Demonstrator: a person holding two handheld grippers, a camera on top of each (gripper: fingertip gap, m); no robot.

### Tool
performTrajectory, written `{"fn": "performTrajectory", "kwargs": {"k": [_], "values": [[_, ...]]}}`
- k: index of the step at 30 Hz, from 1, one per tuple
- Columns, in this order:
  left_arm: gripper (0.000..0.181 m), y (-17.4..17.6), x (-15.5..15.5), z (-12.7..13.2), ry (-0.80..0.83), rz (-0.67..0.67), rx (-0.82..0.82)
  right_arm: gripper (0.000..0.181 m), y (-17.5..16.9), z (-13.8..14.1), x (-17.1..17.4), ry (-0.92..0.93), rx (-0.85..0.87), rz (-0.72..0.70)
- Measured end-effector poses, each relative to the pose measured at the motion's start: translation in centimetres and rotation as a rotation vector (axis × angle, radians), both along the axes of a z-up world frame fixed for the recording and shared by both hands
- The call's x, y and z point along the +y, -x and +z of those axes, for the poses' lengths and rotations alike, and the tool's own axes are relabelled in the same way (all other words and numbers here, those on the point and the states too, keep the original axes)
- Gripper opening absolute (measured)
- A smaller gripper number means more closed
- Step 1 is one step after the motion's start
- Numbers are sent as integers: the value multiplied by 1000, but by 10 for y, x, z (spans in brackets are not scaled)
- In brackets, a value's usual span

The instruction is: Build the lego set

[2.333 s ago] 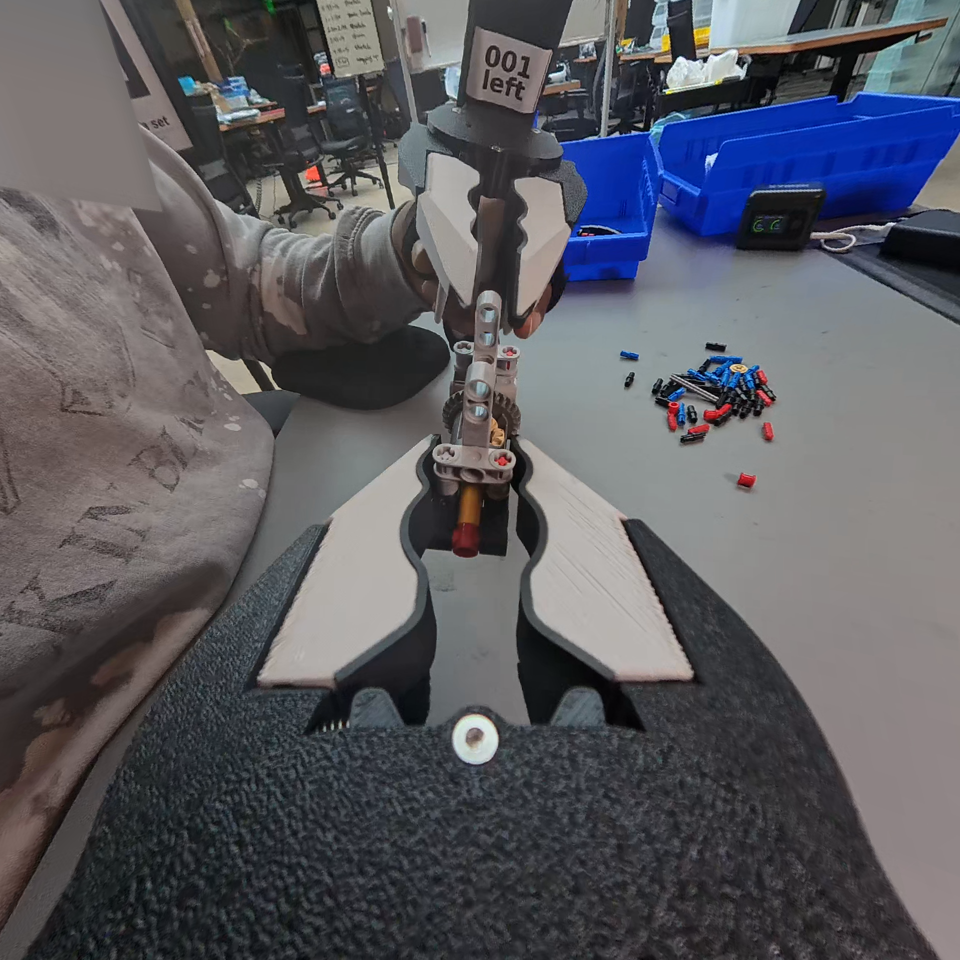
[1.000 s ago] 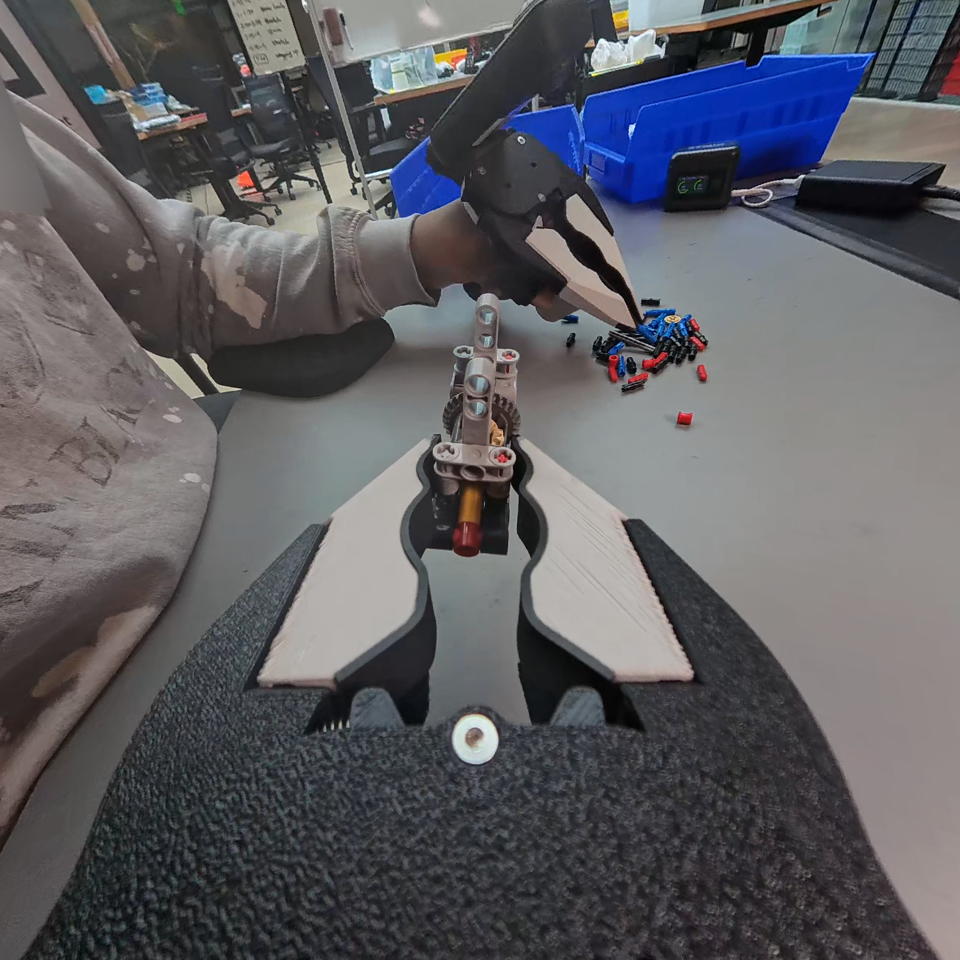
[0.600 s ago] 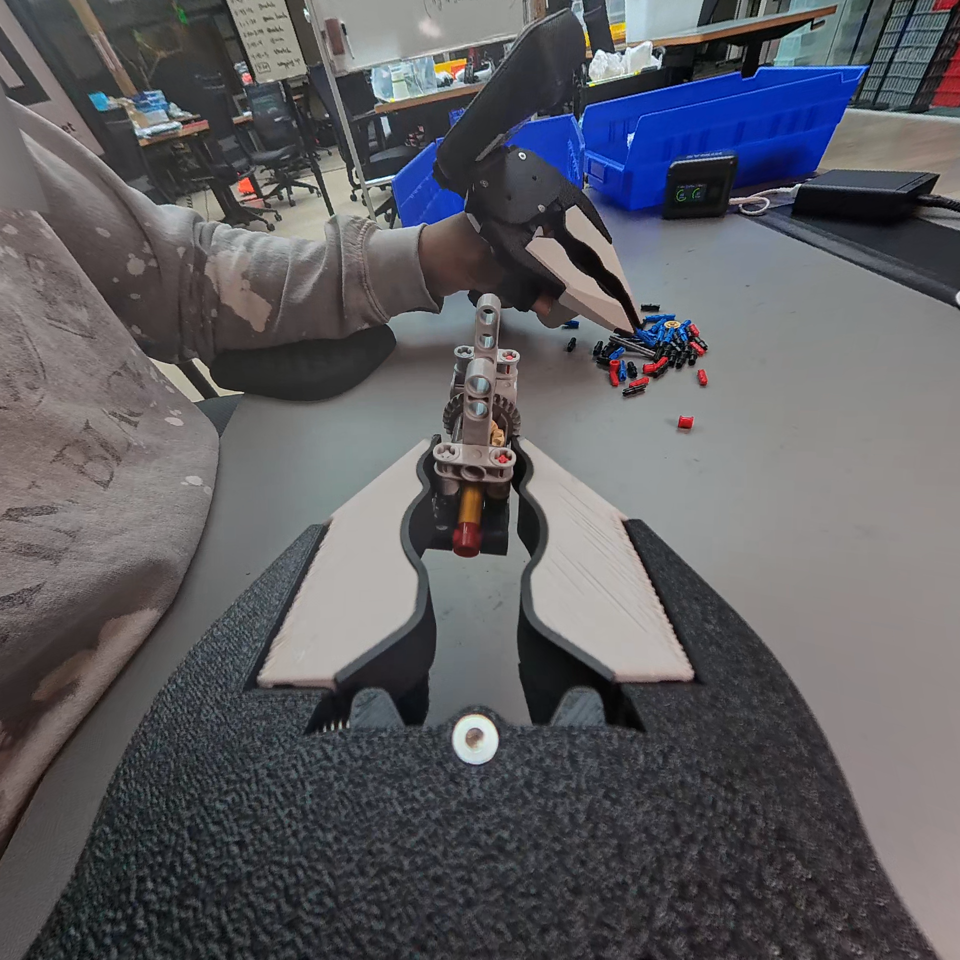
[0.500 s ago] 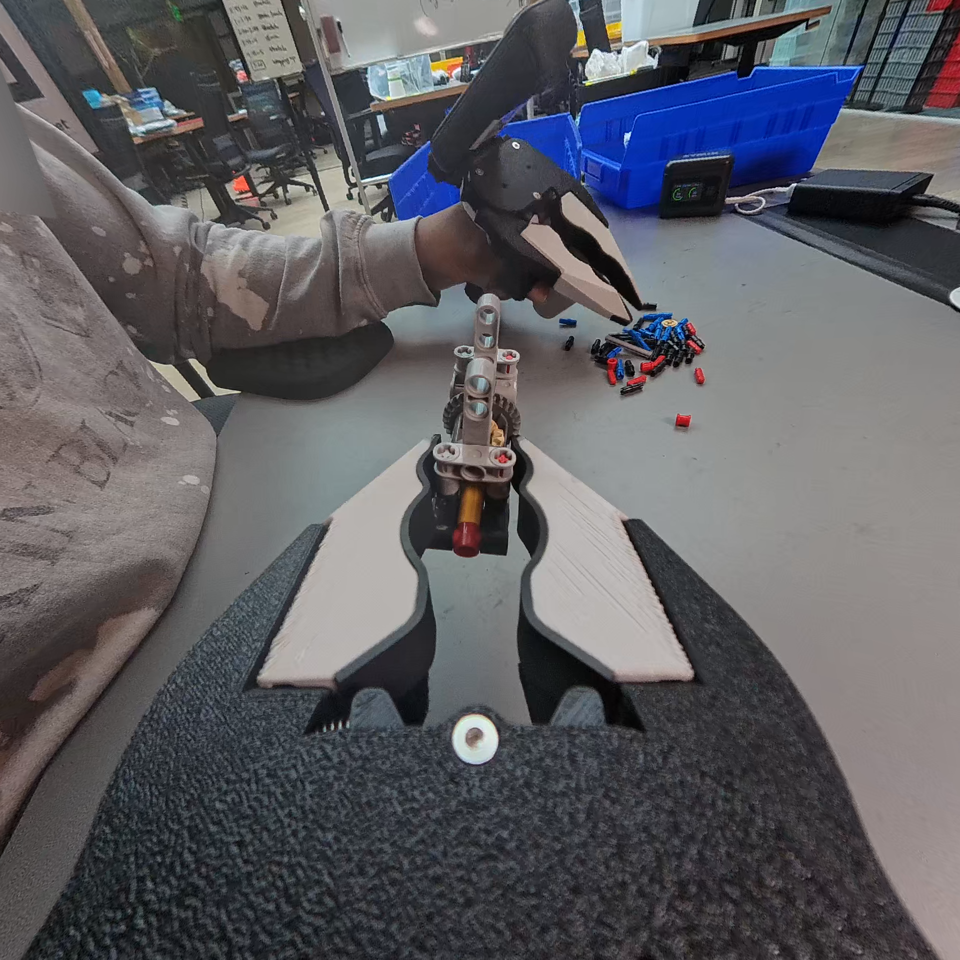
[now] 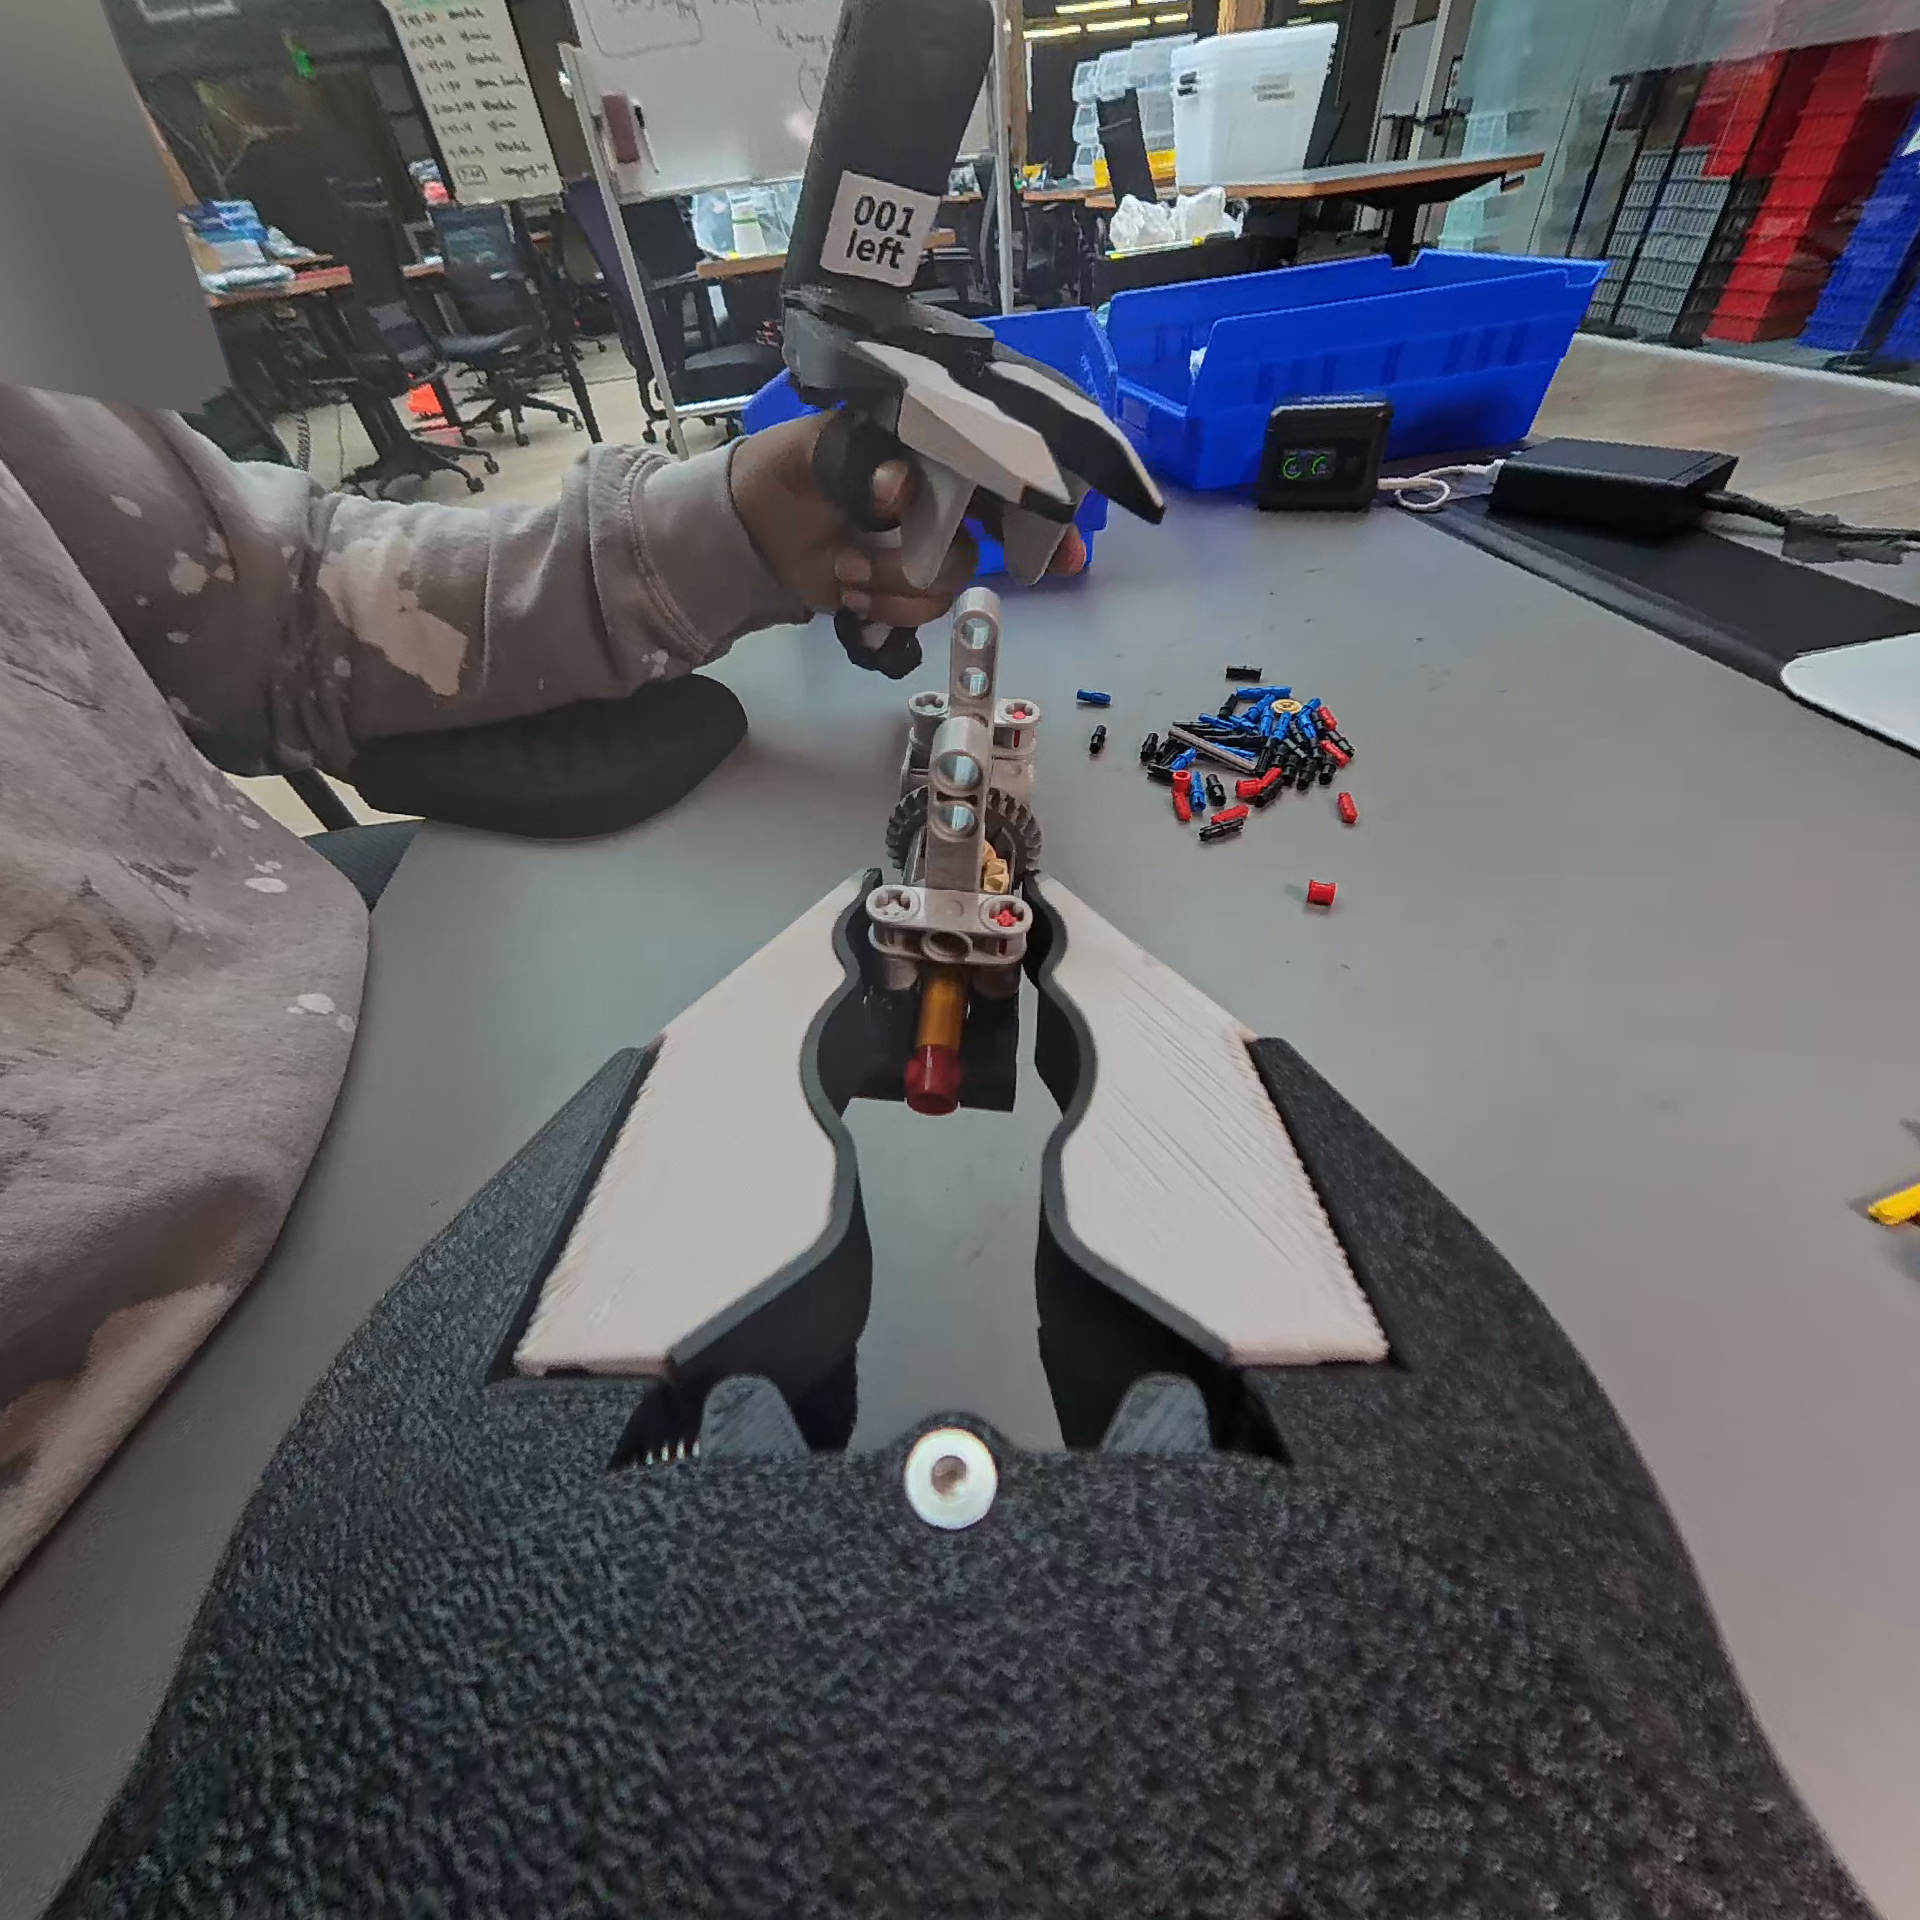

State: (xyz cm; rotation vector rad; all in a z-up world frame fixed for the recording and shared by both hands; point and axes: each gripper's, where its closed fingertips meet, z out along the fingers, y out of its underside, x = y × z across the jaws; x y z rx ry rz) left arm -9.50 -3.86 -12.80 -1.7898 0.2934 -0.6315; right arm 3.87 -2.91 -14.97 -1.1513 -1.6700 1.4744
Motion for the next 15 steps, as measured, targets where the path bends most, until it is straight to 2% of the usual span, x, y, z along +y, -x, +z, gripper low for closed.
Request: {"fn": "performTrajectory", "kwargs": {"k": [5,9,11,15], "values": [[30,-63,-14,-4,0,-230,41,25,1,0,-4,-35,13,-6],[25,-95,-17,-14,23,-314,87,25,1,-2,-11,-60,17,15],[9,-80,-7,-35,98,-226,217,25,1,-3,-12,-75,16,12],[12,20,16,-81,281,185,487,25,2,-5,-12,-84,4,11]]}}
